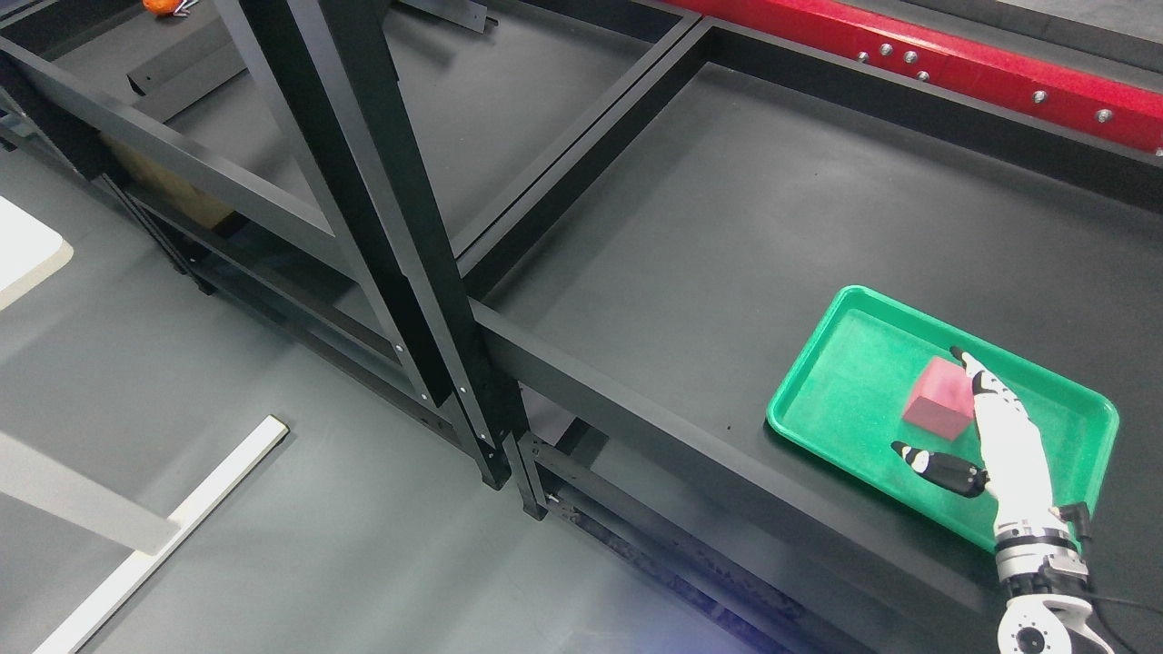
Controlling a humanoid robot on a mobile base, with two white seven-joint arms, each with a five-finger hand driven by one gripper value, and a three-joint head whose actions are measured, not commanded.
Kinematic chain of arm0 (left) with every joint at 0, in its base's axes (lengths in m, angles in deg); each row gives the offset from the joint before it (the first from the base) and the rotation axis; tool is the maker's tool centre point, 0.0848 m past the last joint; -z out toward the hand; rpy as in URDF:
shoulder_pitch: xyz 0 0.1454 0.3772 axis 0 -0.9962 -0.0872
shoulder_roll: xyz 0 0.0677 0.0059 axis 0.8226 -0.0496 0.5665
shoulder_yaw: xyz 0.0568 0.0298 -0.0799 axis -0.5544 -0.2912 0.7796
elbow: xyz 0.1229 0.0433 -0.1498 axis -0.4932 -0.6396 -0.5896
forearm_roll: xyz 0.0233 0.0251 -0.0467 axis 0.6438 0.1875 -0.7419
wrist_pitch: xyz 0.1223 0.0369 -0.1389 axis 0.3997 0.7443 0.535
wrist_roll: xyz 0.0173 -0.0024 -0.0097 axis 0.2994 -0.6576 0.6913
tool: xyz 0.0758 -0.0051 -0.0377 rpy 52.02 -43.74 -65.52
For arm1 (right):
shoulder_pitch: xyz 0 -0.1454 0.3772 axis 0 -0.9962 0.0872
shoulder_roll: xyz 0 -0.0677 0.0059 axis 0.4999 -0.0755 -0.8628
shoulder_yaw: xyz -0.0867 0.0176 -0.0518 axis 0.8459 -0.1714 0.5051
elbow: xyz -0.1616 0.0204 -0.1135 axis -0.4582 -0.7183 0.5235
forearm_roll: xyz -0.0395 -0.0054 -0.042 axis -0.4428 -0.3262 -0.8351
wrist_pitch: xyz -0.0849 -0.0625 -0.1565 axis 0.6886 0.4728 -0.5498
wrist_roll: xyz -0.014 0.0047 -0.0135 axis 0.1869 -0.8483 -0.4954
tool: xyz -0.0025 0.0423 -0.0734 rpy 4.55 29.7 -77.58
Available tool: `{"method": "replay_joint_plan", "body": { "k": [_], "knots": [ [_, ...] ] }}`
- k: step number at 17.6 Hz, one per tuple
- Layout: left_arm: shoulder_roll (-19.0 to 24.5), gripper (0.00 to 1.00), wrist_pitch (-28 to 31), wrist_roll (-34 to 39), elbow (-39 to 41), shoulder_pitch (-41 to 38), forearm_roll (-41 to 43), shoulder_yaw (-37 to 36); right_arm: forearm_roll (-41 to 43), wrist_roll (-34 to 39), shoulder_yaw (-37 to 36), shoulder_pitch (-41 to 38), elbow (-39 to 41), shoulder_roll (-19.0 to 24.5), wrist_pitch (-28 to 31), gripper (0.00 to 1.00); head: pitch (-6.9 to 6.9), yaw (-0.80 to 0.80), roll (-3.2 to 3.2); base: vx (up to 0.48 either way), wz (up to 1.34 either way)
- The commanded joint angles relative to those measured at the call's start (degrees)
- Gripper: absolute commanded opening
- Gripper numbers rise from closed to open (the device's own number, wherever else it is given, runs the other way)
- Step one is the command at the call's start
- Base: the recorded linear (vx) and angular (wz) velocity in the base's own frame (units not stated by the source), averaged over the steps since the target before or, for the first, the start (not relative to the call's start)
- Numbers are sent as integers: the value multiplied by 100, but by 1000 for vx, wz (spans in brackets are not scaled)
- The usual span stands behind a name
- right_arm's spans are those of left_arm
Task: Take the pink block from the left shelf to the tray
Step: 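Reach the right hand over the pink block in the green tray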
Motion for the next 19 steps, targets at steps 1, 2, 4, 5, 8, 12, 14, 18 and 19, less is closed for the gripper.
{"method": "replay_joint_plan", "body": {
  "k": [1, 2, 4, 5, 8, 12, 14, 18, 19],
  "knots": [
    [100, 100, -5, -2, 0, -53, 9, 0, -153, 18, 20, -3, -118, -68, 5, 100, 0, 0, 0, 57, 9],
    [100, 100, -5, -2, 0, -53, 17, 0, -162, 18, 29, 32, -170, -103, 5, 100, 0, 0, 0, 57, 9],
    [100, 100, -5, -2, 0, -53, 9, 0, -162, 18, 29, 137, -381, -173, 5, 100, 0, 0, 0, 42, 4],
    [100, 100, -5, -2, 0, -53, 9, 0, -162, 18, 38, 181, -452, -209, 5, 100, 0, 0, 0, 40, 9],
    [100, 100, -5, -2, 0, -53, 9, 0, -188, 27, 151, 295, -592, -287, 5, 100, 0, 0, 0, 53, 9],
    [100, 100, 4, -2, 0, -53, 9, 0, -188, 18, 310, 296, -803, -481, 13, 100, 0, 0, 0, 41, 18],
    [100, 100, -4, -2, 0, -53, 9, 0, -188, 18, 389, 261, -856, -534, 13, 100, 0, 0, 0, 23, -3],
    [100, 100, -5, -2, 0, -53, 9, 0, -197, 18, 416, 269, -997, -622, 240, 99, 0, 0, 0, 28, 0],
    [100, 100, -5, -2, 0, -53, 9, 0, -197, 10, 494, 269, -1006, -726, 364, 98, 0, 0, 0, 32, 0]
  ]
}}
